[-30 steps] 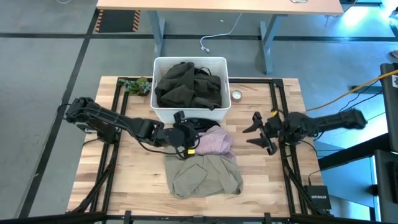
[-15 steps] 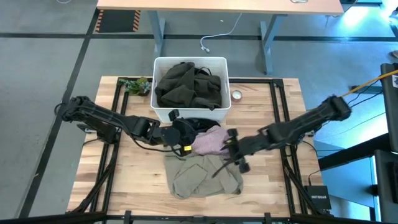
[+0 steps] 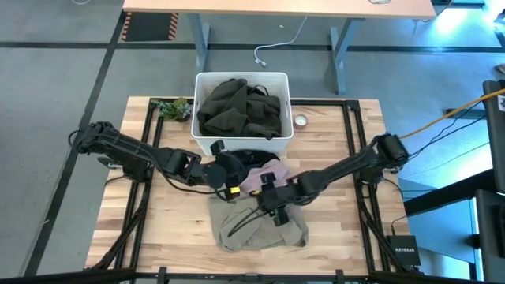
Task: Sort clothes
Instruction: Put the brown shirt into the white laundry bin
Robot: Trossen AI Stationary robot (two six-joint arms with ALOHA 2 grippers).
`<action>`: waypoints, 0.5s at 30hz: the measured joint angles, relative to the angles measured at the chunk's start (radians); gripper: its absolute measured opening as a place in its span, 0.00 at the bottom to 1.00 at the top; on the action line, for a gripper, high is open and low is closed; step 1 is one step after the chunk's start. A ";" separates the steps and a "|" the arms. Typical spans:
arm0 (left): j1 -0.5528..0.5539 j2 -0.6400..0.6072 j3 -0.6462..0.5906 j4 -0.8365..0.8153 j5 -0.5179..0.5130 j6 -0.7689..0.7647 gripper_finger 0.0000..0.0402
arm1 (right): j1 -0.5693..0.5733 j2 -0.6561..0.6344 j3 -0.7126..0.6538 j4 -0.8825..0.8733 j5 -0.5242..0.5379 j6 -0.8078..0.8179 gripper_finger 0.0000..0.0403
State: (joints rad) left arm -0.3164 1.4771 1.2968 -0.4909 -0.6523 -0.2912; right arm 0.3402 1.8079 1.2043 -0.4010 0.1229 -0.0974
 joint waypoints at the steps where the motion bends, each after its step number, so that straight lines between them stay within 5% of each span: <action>1: 0.000 0.000 0.000 -0.001 -0.003 0.002 0.46 | -0.002 0.013 0.001 0.004 -0.012 -0.018 0.53; 11: -0.004 0.000 0.000 -0.001 -0.085 -0.016 0.46 | -0.084 0.125 0.003 0.176 -0.002 -0.065 0.52; 15: -0.006 0.000 0.000 -0.009 -0.084 -0.016 0.46 | -0.092 0.145 0.004 0.165 -0.014 -0.068 0.38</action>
State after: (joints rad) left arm -0.3229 1.4773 1.2968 -0.5000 -0.7364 -0.3076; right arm 0.2478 1.9530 1.2087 -0.2360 0.1093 -0.1658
